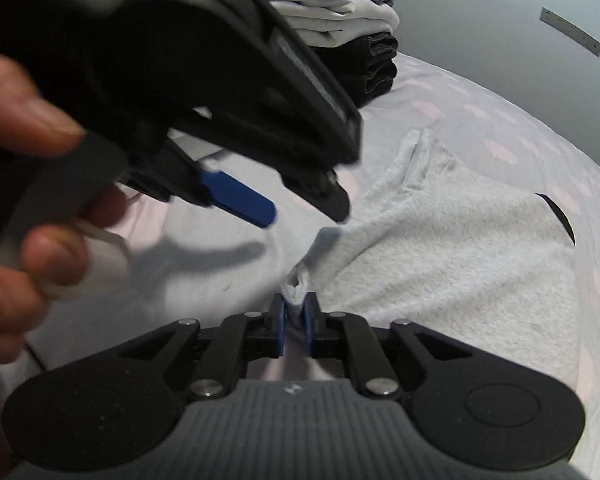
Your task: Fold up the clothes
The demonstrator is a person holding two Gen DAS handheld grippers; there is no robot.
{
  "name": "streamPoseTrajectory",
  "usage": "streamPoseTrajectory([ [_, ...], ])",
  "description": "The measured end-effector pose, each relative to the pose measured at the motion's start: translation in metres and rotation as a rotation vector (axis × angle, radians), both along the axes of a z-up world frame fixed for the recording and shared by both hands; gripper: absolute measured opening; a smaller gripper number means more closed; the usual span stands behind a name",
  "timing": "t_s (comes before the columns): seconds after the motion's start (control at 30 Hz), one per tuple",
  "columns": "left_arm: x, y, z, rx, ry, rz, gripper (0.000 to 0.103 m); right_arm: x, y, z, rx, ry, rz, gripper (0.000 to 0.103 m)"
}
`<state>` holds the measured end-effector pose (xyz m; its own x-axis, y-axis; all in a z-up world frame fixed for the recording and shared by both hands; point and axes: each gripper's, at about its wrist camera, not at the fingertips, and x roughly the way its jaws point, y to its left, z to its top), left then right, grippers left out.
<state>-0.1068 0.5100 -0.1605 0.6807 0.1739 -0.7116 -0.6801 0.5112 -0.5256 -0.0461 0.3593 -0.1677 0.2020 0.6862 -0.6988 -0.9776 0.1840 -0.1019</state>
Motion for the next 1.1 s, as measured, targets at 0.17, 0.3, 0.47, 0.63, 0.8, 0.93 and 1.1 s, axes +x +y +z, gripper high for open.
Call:
streamPoseTrajectory([
  [0.17, 0.0, -0.006, 0.0, -0.005, 0.009, -0.02, 0.052, 0.01, -0.037, 0.02, 0.043, 0.019, -0.055, 0.019],
  [0.3, 0.002, -0.012, 0.0, 0.003, 0.037, -0.038, 0.052, 0.029, -0.073, 0.03, 0.057, -0.011, -0.169, 0.026],
  [0.47, 0.009, -0.018, -0.005, 0.007, 0.091, -0.057, 0.037, 0.075, -0.115, 0.03, 0.075, 0.059, -0.422, 0.027],
  [0.63, 0.013, -0.019, -0.013, -0.01, 0.119, -0.065, 0.03, 0.119, -0.153, 0.017, 0.147, 0.302, -0.618, 0.029],
  [0.8, 0.011, -0.017, -0.019, -0.038, 0.113, -0.049, 0.028, 0.137, -0.154, 0.001, 0.199, 0.477, -0.648, 0.031],
  [0.93, 0.01, -0.016, -0.023, -0.05, 0.11, -0.043, 0.027, 0.144, -0.145, -0.013, 0.188, 0.534, -0.654, 0.032],
  [1.1, 0.015, -0.016, -0.025, -0.036, 0.126, -0.053, 0.027, 0.15, -0.143, -0.018, 0.198, 0.562, -0.652, 0.015],
])
